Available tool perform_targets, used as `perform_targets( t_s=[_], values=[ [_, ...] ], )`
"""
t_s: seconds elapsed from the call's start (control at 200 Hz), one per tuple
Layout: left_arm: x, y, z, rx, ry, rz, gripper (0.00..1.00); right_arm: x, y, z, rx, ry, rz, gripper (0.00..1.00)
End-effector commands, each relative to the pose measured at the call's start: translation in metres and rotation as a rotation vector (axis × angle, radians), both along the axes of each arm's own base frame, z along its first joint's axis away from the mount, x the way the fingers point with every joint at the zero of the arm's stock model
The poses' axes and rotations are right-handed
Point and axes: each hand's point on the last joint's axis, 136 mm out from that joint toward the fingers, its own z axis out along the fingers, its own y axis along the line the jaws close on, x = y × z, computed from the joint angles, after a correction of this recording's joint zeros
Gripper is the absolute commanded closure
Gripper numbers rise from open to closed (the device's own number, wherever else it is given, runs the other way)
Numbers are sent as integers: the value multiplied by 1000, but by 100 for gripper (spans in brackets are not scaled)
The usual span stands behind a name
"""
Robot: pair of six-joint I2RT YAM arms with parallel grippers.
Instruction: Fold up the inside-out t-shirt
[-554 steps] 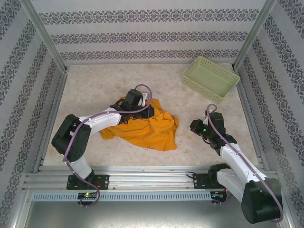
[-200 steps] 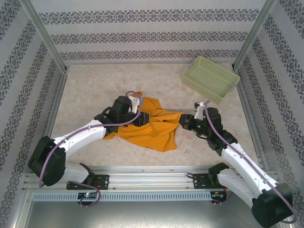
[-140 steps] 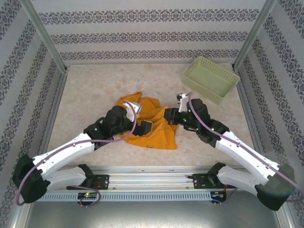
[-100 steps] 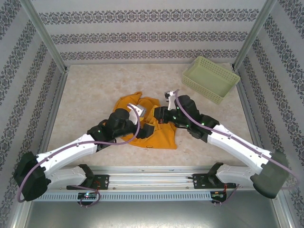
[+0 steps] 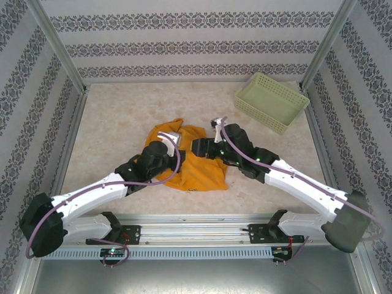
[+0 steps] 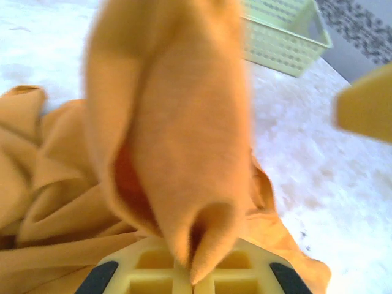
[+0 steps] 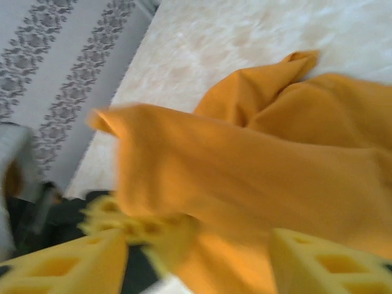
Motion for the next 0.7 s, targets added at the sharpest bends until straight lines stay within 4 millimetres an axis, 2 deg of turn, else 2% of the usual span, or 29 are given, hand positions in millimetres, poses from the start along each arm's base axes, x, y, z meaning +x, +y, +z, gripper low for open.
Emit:
perform_targets(
  t_s=[0.0, 0.11, 0.155, 0.225, 0.335, 0.475, 0.53, 0.58, 0.624, 0.694],
  values=[
    [7, 48, -2, -29, 7, 207, 100, 5, -63, -52, -151, 77, -195, 27],
    [1, 93, -9, -56, 32, 362, 100, 0, -102, -110, -210, 219, -297, 23],
    [-2, 111, -15, -61, 49, 425, 100, 0, -109, -126, -229, 245, -317, 23],
    [-8, 134, -26, -44, 62, 501, 100, 3, -110, -140, -245, 260, -318, 23],
    [-15, 153, -42, -19, 105, 559, 100, 17, -102, -158, -288, 303, -286, 24],
    [-17, 157, -48, -17, 139, 572, 100, 34, -102, -184, -390, 375, -297, 30],
    [-17, 158, -48, -16, 141, 575, 100, 42, -97, -191, -372, 388, -286, 36],
    [-17, 160, -45, -16, 136, 584, 100, 49, -93, -197, -368, 399, -277, 47],
    [-16, 163, -43, -9, 132, 598, 100, 55, -91, -198, -383, 399, -270, 59],
    [-14, 168, -36, -5, 120, 615, 100, 65, -99, -188, -441, 370, -306, 87]
  ],
)
